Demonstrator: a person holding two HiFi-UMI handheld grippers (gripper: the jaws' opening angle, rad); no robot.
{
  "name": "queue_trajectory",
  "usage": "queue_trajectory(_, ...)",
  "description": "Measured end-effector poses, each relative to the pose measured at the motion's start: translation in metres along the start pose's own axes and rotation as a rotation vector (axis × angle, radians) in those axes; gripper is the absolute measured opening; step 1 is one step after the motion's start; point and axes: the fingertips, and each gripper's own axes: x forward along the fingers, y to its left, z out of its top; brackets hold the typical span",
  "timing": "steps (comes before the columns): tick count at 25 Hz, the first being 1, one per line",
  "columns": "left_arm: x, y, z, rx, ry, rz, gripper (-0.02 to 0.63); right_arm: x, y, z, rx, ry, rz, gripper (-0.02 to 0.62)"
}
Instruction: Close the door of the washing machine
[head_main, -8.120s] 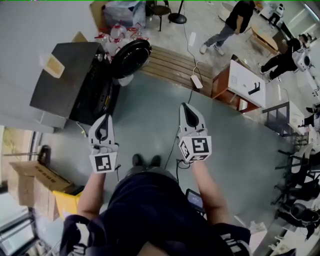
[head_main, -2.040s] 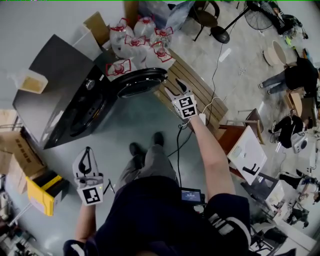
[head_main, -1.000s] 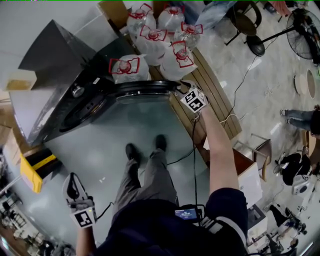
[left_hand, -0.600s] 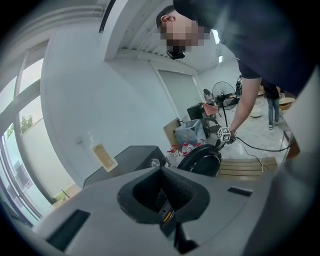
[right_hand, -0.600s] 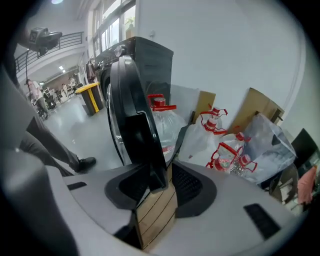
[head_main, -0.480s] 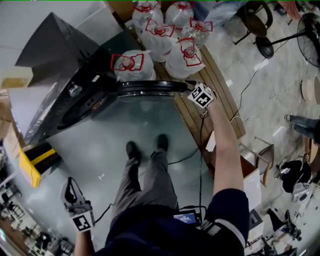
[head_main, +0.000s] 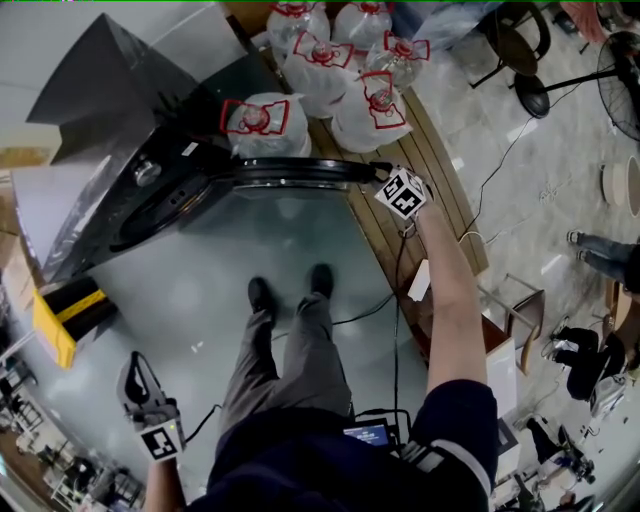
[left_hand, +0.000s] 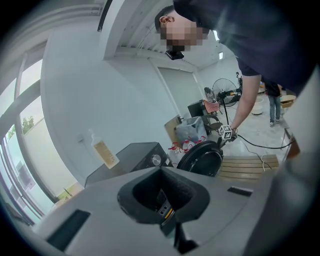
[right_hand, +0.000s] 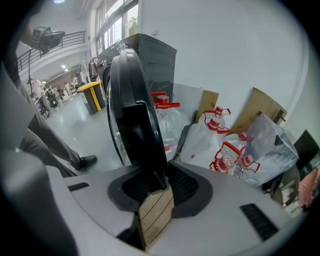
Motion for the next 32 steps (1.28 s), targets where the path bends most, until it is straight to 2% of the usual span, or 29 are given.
queue_trajectory(8, -0.009, -0.001, -0.007, -0.013, -0.020, 0.022, 0.023, -0.009, 0.041, -0.012, 0.031, 0.005, -0.037, 0.102)
queue_trajectory(19, -0.053, -0.004, -0.018, -0.059, -0.015, 0.114, 0.023, -0.022, 0.116, -0.027, 0.107, 0.016, -0.077, 0.094)
queue_trajectory(25, -0.080, 0.001, -0.035, -0.072, -0.009, 0.133, 0.023, -0.025, 0.153, -0.031, 0.163, 0.028, -0.092, 0.092)
queue_trajectory(32, -0.116, 0.030, -0.070, -0.083, -0.018, 0.125, 0.023, -0.026, 0.214, -0.029, 0.210, 0.052, -0.121, 0.086)
